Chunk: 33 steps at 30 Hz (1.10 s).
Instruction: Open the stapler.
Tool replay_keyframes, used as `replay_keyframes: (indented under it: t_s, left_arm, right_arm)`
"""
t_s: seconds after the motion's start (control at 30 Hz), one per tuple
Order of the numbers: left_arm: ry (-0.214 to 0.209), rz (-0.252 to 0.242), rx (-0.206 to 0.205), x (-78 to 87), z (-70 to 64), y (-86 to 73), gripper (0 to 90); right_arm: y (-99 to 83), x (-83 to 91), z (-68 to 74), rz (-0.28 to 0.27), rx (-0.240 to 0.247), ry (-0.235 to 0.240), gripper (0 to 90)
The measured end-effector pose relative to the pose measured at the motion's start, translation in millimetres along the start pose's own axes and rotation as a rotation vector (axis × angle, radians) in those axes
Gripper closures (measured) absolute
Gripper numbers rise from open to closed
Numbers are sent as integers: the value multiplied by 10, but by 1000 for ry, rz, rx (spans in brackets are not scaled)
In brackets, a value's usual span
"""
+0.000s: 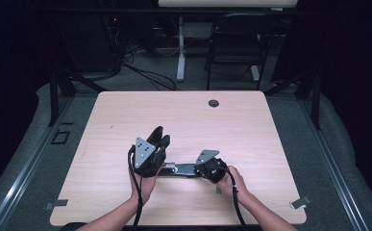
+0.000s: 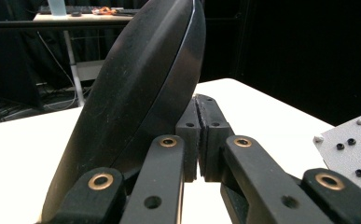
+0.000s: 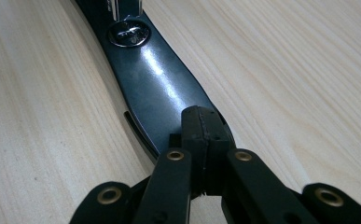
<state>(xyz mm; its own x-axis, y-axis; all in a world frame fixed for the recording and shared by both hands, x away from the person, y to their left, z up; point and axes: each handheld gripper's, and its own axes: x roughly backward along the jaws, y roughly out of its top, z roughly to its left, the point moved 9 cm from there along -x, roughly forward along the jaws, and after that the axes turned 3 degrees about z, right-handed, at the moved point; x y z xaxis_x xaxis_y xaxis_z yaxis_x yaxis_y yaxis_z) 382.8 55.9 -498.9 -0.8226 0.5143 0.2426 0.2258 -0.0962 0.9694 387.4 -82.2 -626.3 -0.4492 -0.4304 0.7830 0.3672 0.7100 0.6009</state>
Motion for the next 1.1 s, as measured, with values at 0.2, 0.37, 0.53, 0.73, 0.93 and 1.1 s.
replay_keyframes:
  t_s: [0.2, 0.37, 0.53, 0.73, 0.93, 1.1]
  left_arm:
    - [18, -10, 9, 31, 60, 28, 881]
    - [39, -20, 36, 87, 169, 69, 877]
    - [45, -20, 38, 118, 213, 78, 877]
    - [50, -22, 35, 124, 238, 83, 876]
    - [54, -25, 36, 152, 273, 88, 876]
    - [54, -24, 34, 169, 283, 85, 876]
  right_arm:
    - [5, -3, 0, -5, -1, 0, 900]
    - [6, -1, 5, -4, -2, 5, 900]
    - [4, 0, 2, 1, 3, 2, 900]
    - [6, -2, 1, -3, 2, 1, 900]
    - [6, -3, 3, -2, 3, 2, 900]
    - [7, -5, 4, -2, 6, 2, 900]
